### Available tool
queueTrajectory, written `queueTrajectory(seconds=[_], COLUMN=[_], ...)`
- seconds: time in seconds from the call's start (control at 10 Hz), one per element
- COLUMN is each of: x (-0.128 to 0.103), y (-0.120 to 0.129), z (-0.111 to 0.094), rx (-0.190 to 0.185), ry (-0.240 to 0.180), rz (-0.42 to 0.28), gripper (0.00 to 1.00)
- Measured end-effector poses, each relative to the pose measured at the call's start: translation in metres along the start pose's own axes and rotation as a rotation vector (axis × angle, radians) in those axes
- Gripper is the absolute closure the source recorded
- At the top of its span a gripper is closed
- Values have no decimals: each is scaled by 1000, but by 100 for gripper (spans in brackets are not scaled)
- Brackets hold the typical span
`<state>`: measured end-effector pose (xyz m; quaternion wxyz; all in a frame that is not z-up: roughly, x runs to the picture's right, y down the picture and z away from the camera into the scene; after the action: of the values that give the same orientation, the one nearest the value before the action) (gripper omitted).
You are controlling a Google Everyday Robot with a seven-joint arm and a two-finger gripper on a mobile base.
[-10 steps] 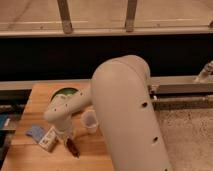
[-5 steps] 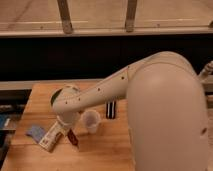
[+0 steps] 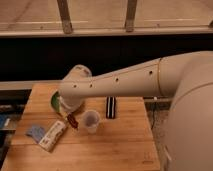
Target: Place the pepper in the ceramic cup
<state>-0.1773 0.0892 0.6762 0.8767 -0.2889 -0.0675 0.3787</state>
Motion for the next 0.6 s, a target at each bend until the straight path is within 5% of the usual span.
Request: queueTrajectory(seconds=[0.3, 0.6], x=[-17, -15], y=[-25, -43], z=[-46, -57], rx=[43, 69], ry=[-96, -118], rz=[7, 31], gripper=[100, 100])
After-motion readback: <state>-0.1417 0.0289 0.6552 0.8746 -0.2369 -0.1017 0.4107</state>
